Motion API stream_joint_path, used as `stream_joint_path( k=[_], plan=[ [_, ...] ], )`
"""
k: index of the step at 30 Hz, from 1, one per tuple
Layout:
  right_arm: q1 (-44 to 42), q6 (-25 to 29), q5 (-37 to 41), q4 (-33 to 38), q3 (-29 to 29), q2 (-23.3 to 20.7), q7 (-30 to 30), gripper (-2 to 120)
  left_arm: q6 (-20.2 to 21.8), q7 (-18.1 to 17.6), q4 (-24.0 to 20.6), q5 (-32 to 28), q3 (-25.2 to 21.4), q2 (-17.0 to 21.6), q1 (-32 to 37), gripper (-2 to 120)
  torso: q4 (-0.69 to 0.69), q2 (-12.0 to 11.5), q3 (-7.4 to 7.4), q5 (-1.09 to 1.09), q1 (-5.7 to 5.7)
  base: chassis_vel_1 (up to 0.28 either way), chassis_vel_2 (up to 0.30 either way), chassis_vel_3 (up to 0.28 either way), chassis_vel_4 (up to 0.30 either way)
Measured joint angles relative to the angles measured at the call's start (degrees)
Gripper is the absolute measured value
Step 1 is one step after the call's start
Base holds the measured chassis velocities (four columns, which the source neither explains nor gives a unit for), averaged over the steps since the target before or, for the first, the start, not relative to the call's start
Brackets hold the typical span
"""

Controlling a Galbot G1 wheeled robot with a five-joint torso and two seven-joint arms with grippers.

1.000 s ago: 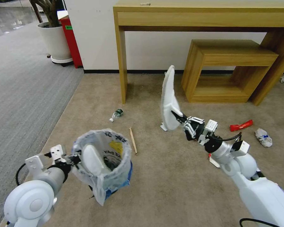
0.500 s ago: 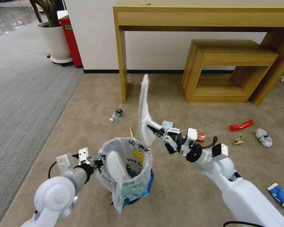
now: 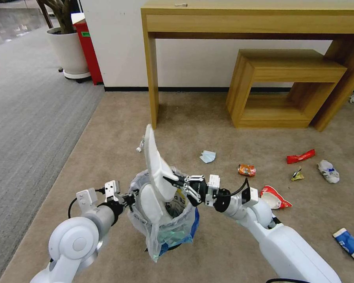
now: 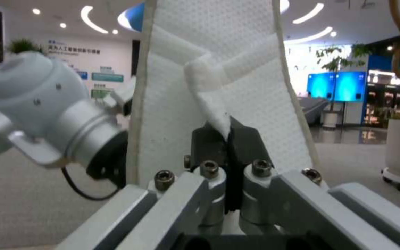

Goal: Pick up the trash bin and place the garbage on the floor into it.

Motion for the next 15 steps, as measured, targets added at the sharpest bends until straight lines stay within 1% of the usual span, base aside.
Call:
stream_joint_path(
  k=[9, 15],
  plan=[
    [-0.2, 0.4, -2.0, -1.2, 0.7, -0.1, -0.7, 0, 0.0, 0.0, -1.6, -0.4, -0.2, 0.3, 0.7, 2, 0.0, 0.0, 0.0, 0.0, 0.0, 0.0, 0.0, 0.0, 0.0],
    [-0.2, 0.7, -3.1, -1.4, 1.3, -0.3, 0.0, 0, 0.0, 0.0, -2.8, -0.6, -0.3, 0.5, 1.5, 2, 0.0, 0.0, 0.0, 0.0, 0.0, 0.0, 0.0, 0.0, 0.0]
  ],
)
